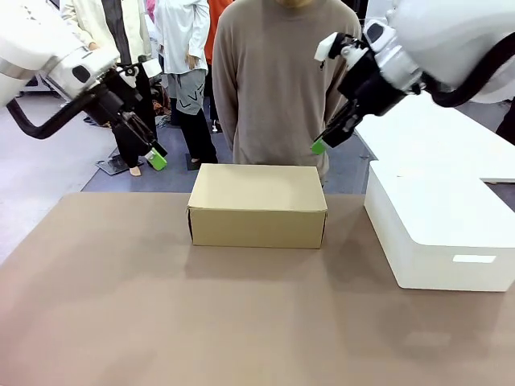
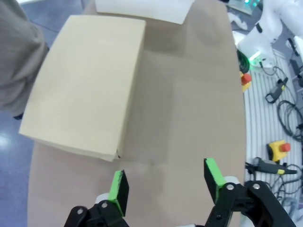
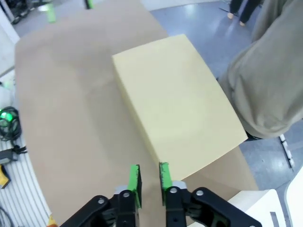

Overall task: Pack the shoes into the box.
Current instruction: Press down on the lid of the Shoes Box.

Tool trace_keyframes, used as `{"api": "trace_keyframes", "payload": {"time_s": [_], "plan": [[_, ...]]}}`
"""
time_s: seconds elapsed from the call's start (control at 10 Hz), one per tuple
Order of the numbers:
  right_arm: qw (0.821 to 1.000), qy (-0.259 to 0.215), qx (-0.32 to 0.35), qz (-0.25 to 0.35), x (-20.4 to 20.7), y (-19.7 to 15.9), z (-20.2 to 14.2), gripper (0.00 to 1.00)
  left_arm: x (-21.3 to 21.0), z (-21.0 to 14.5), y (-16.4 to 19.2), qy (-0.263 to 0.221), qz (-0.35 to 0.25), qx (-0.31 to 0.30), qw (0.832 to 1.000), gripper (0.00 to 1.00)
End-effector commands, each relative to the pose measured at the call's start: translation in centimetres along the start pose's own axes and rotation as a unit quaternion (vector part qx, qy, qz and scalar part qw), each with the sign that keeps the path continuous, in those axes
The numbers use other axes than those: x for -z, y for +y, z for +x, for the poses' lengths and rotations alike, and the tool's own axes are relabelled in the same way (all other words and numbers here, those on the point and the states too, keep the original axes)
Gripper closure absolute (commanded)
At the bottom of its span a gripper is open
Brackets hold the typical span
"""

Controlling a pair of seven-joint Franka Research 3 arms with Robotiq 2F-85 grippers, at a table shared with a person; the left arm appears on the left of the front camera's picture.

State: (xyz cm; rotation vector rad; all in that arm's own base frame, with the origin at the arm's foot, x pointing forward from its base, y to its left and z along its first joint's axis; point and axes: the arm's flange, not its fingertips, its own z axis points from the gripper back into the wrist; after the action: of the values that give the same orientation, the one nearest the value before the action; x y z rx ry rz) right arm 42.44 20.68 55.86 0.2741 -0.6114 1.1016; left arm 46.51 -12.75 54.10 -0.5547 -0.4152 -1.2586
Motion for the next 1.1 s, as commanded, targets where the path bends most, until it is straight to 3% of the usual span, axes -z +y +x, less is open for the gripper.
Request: {"api": "trace_keyframes", "payload": {"time_s": [0.0, 0.4, 0.6, 0.7, 1.0], "plan": [[0.997, 0.039, 0.030, -0.061, 2.1, -0.5, 2.2, 1.00, -0.8, 0.2, -1.6, 0.022, 0.010, -0.021, 0.999, 0.00], [0.993, 0.078, 0.043, -0.073, 5.8, -1.1, 3.7, 1.00, 0.0, 0.5, -3.8, 0.057, 0.032, -0.043, 0.997, 0.00], [0.995, 0.068, 0.038, -0.058, 5.9, -0.9, 2.5, 1.00, 0.2, 0.7, -3.2, 0.053, 0.060, -0.011, 0.997, 0.00], [0.995, 0.068, 0.038, -0.058, 5.9, -0.9, 2.5, 1.00, -0.2, 0.9, -3.3, 0.046, 0.023, -0.027, 0.998, 0.00], [0.995, 0.068, 0.038, -0.058, 5.9, -0.9, 2.5, 1.00, -0.2, 0.9, -3.3, 0.046, 0.023, -0.027, 0.998, 0.00]]}}
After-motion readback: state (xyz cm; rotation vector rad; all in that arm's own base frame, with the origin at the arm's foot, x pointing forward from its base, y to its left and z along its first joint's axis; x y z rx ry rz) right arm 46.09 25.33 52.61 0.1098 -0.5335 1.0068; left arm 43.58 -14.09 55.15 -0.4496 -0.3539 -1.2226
